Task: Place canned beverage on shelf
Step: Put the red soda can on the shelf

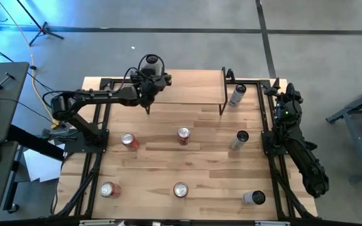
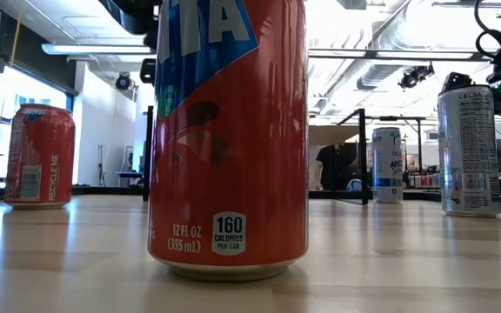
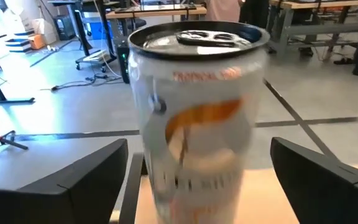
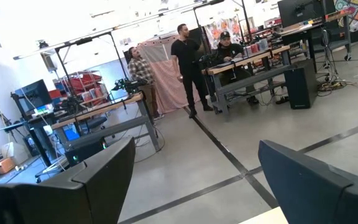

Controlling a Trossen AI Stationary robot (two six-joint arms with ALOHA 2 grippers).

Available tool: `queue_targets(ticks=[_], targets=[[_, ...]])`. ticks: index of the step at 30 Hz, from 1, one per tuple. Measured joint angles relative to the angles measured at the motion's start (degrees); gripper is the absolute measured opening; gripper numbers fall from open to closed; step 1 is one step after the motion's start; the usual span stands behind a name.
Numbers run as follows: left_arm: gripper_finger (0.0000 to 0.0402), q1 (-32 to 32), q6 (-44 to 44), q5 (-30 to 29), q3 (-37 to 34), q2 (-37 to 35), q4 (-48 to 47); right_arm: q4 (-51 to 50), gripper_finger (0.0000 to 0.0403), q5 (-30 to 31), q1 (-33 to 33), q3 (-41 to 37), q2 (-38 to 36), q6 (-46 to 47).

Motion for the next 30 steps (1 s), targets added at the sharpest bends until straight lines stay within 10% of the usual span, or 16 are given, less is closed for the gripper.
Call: queue_targets(ticks=[8,21,30], targets=[[0.0385,-9.31,-15.37,-0.55,-0.04,-8.31,-22.25,-0.02,0.0328,0.0,0.0,0.01,0.0,0.01],[0.0386,-31.73,-50.86,21.4,-0.08,-18.34,-56.81,-0.01,0.0328,0.0,0.02,0.0,0.0,0.01],[0.0386,-38.19,-67.7,32.8,-0.09,-15.76,-63.36,-0.02,0.0328,0.0,0.02,0.0,-0.02,0.01]])
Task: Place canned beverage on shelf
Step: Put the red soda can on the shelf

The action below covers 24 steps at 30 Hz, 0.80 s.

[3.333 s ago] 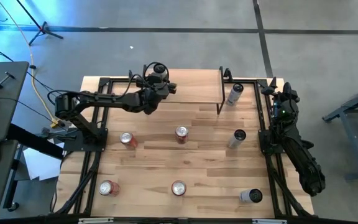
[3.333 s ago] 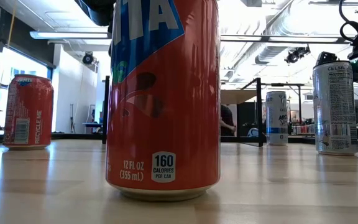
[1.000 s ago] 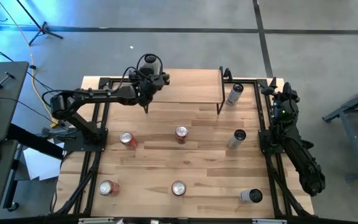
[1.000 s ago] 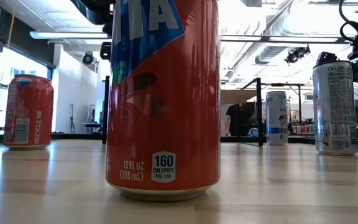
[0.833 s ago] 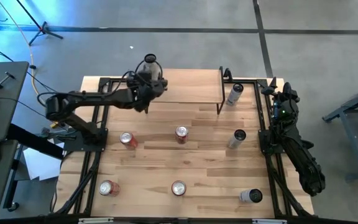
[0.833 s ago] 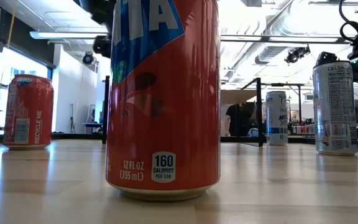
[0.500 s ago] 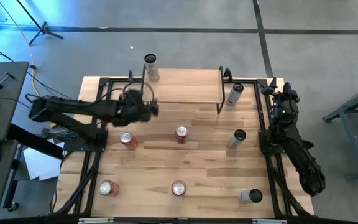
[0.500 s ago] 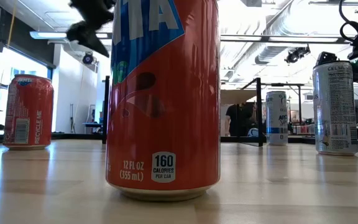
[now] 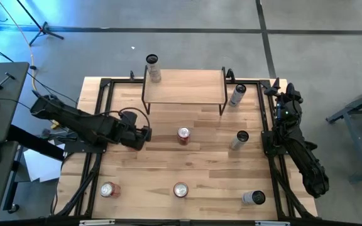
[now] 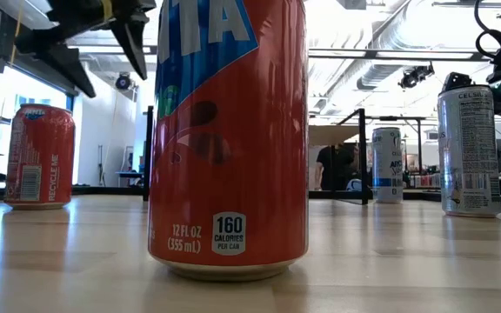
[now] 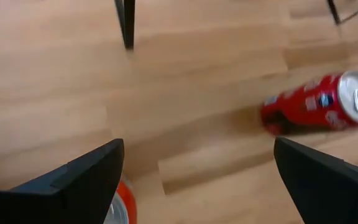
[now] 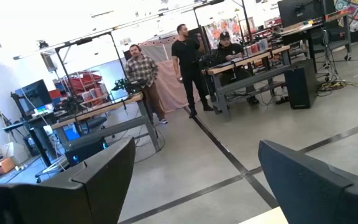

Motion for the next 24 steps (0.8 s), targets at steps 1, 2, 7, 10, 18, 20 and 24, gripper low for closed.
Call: queue_targets(ticks=[1,2,7,10,18,20,24], targets=[[0.0386,-0.44,-0.87,0.75,0.0,0.07,-0.02,0.0,0.0328,0.0,-0.01,0.01,0.0,0.0],[0.0386,-0.82,-1.79,1.3,0.0,0.14,-0.1,0.02,0.0328,0.0,-0.01,0.01,0.02,0.0],[0.0386,-1.89,-7.94,1.88,0.0,0.14,-2.73,0.0,0.0328,0.0,0.0,0.01,0.0,-0.01],[0.0386,-2.01,-11.72,2.62,0.0,0.14,-5.43,0.0,0.0328,0.0,-0.02,0.0,0.0,-0.01],[0.0386,-2.01,-19.84,10.23,1.34,0.11,-11.58,0.0,0.0328,0.0,0.0,0.0,0.02,0.0],[0.0386,-2.01,-22.26,12.86,1.81,0.11,-12.73,0.02,0.0328,0.0,0.0,0.0,0.02,0.0],[0.0386,-2.01,-26.9,12.94,2.1,0.11,-13.02,0.0,0.0328,0.0,-0.02,0.0,0.01,0.0]])
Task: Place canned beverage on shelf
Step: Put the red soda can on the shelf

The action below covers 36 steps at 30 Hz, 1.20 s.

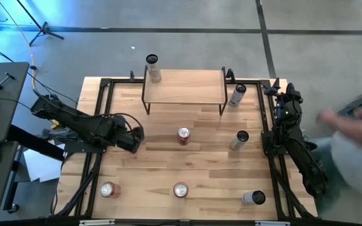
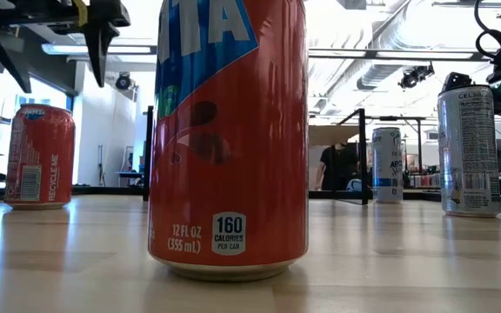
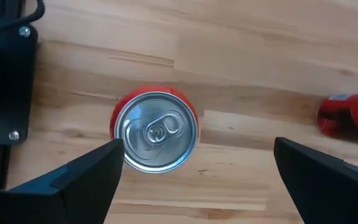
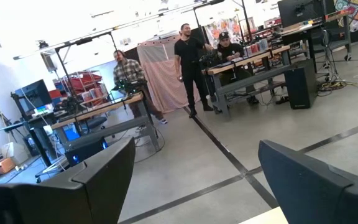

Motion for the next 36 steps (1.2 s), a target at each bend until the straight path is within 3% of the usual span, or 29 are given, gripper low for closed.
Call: queue_targets(ticks=[8,18,36], targets=[[0.0386,1.82,-6.2,2.15,-0.11,4.04,-3.64,0.0,0.0328,0.0,0.02,0.0,0.0,-0.02],[0.0386,3.93,-5.43,2.88,-0.11,6.51,-3.18,0.0,0.0328,0.0,0.02,-0.01,0.02,-0.02],[0.0386,3.91,-13.94,4.72,-0.13,12.33,-3.85,0.01,0.0328,0.0,0.06,0.0,0.01,-0.01]])
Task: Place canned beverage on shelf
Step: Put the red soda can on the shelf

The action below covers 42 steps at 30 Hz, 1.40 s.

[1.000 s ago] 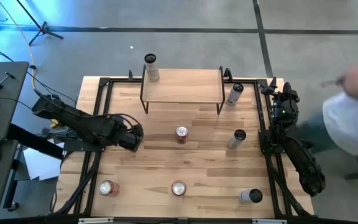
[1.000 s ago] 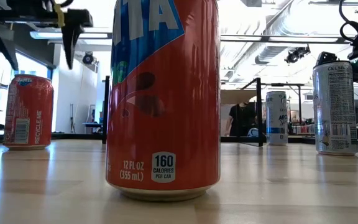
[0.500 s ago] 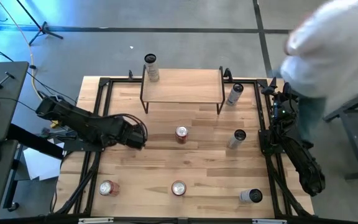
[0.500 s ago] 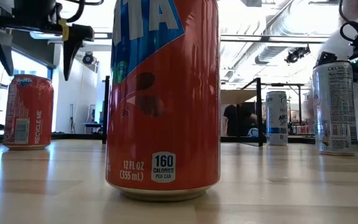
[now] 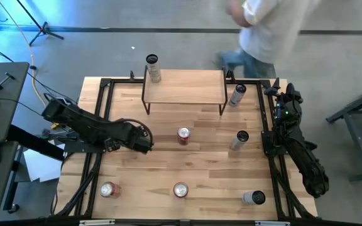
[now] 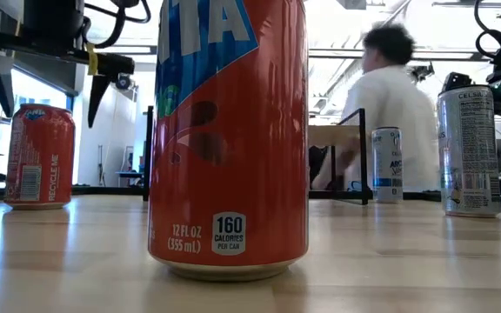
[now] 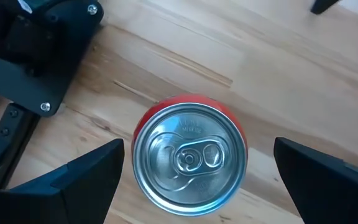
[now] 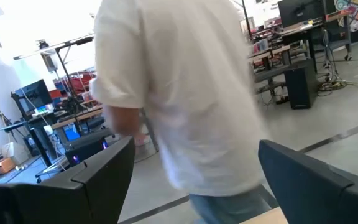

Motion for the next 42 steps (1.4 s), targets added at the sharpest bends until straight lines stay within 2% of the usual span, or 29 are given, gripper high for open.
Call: queue_targets(ticks=[4,8,18,22,34,42], targets=[[0.0382,-0.02,-3.27,0.05,0.0,0.63,-0.17,0.01,0.0328,0.0,0.0,0.0,-0.01,0.01],[0.0359,-0.04,-3.78,0.01,0.0,0.59,-0.29,-0.01,0.0328,0.0,-0.02,0.0,0.01,-0.01],[0.0232,-0.11,-4.74,-0.61,0.06,0.5,-0.52,0.0,0.0328,0.0,0.0,0.01,-0.01,0.0],[0.0195,-0.17,-3.87,-1.15,-0.32,0.36,0.17,0.0,0.0328,0.0,0.0,0.0,0.0,0.0],[0.0196,-0.42,14.71,-4.15,-0.55,0.37,3.19,-0.01,0.0328,0.0,0.0,0.01,0.01,0.01],[0.0197,-4.28,24.94,-11.76,-0.79,0.32,8.82,0.0,0.0328,0.0,0.0,-0.01,-0.01,0.01]])
